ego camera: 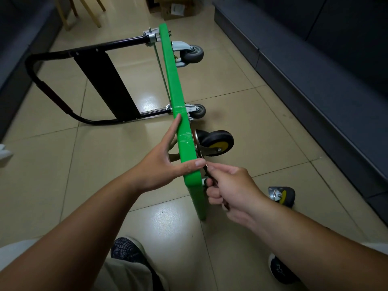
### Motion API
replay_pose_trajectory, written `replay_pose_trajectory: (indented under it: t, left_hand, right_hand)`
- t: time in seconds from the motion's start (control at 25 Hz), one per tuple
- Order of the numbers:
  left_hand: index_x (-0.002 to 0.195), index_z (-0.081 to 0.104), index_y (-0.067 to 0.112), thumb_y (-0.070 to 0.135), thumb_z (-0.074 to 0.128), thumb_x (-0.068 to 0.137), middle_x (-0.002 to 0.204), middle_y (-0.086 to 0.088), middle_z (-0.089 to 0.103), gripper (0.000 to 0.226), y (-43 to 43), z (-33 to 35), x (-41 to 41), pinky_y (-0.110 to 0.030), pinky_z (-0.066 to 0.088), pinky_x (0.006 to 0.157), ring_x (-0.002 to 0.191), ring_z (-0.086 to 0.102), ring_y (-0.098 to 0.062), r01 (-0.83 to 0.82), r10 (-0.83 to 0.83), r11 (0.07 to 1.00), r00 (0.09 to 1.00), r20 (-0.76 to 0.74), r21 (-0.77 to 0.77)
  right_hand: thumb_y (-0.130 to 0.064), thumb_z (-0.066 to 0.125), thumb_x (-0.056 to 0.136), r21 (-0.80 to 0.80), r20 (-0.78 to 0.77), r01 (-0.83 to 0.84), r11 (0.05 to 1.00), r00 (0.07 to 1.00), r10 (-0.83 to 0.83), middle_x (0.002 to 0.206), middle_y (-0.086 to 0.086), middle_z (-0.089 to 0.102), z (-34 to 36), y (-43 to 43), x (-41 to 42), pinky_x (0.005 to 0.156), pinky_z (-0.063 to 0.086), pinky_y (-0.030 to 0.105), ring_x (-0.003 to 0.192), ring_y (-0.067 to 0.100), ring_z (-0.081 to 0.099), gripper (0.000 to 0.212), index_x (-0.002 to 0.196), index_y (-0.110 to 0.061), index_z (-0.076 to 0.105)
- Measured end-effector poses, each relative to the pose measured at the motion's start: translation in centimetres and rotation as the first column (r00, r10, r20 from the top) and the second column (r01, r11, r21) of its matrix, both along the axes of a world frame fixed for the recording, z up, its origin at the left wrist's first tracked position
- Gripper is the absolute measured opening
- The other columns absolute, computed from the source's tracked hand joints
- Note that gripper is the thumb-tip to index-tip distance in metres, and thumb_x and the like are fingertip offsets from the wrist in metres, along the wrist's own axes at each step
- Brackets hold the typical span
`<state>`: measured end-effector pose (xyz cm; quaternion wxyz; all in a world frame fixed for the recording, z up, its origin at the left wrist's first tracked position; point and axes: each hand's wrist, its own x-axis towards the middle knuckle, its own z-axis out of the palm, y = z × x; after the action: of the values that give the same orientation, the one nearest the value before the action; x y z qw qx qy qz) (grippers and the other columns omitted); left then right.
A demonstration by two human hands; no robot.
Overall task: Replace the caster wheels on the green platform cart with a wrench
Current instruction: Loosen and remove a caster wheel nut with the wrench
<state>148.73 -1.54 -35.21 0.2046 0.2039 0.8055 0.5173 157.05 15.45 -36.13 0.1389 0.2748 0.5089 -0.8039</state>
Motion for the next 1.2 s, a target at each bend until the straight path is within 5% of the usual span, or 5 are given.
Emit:
replay_pose_trajectory:
  t: [0.2, 0.56, 0.76, 0.92, 1.2]
  left_hand:
    - [0.155, -0.002, 0.055, 0.064, 0.08, 0.067, 0.165, 0.019, 0.02, 0.12, -0.1, -0.1, -0.2, -0.041, 0.042, 0.115, 0.149, 0.024, 0.0, 0.018, -0.018, 1.0, 1.0, 0.001, 0.009]
    - [0.153, 0.0, 0.06, 0.067, 0.082, 0.066, 0.165, 0.014, 0.023, 0.119, -0.5, -0.6, -0.3, -0.046, 0.045, 0.112, 0.148, 0.032, -0.009, 0.016, -0.016, 0.999, 1.0, 0.022, 0.032]
    - [0.149, -0.002, 0.066, 0.071, 0.081, 0.06, 0.167, 0.014, 0.016, 0.121, -0.2, -0.1, -0.3, -0.044, 0.047, 0.109, 0.149, 0.032, -0.017, 0.023, -0.021, 0.999, 0.999, 0.036, -0.03]
    - [0.151, -0.005, 0.062, 0.071, 0.081, 0.059, 0.167, 0.018, 0.011, 0.126, 0.0, 0.1, -0.3, -0.048, 0.041, 0.115, 0.152, 0.024, -0.015, 0.018, -0.017, 0.999, 1.0, 0.019, -0.051]
    - [0.154, -0.01, 0.054, 0.055, 0.08, 0.074, 0.164, 0.024, 0.008, 0.121, 0.2, 0.2, 0.0, -0.038, 0.039, 0.116, 0.152, 0.02, -0.01, 0.024, -0.024, 0.999, 1.0, 0.006, -0.048]
  right_hand:
    - [-0.012, 0.056, 0.102, -0.083, -0.034, -0.025, 0.996, 0.999, 0.022, 0.066, 0.003, 0.048, 2.0, 0.6, -0.6, 0.036, 0.028, 0.018, 0.041, 0.007, 0.035, 0.022, 0.118, -0.01, 0.07]
    - [-0.018, 0.053, 0.104, 0.349, -0.302, -0.162, 0.923, 0.913, 0.274, 0.061, -0.008, 0.059, -2.6, 0.5, 0.3, 0.044, 0.043, 0.026, 0.047, 0.013, 0.05, 0.038, 0.14, -0.027, 0.058]
    - [-0.019, 0.047, 0.107, 0.773, -0.463, 0.121, 0.622, 0.778, 0.424, 0.127, 0.001, 0.067, -7.5, 0.9, -0.4, 0.097, 0.055, 0.036, 0.118, 0.015, 0.063, 0.046, 0.15, -0.035, 0.044]
    - [-0.017, 0.048, 0.106, 0.827, -0.4, 0.086, 0.555, 0.785, 0.474, 0.102, -0.011, 0.068, -7.9, 2.4, 1.2, 0.074, 0.055, 0.024, 0.088, 0.005, 0.064, 0.048, 0.146, -0.042, 0.046]
    - [-0.02, 0.051, 0.105, 0.498, 0.075, -0.17, 0.85, 0.985, 0.153, 0.068, 0.008, 0.061, -5.4, 4.1, 5.5, 0.04, 0.041, 0.025, 0.042, 0.017, 0.052, 0.029, 0.131, -0.015, 0.063]
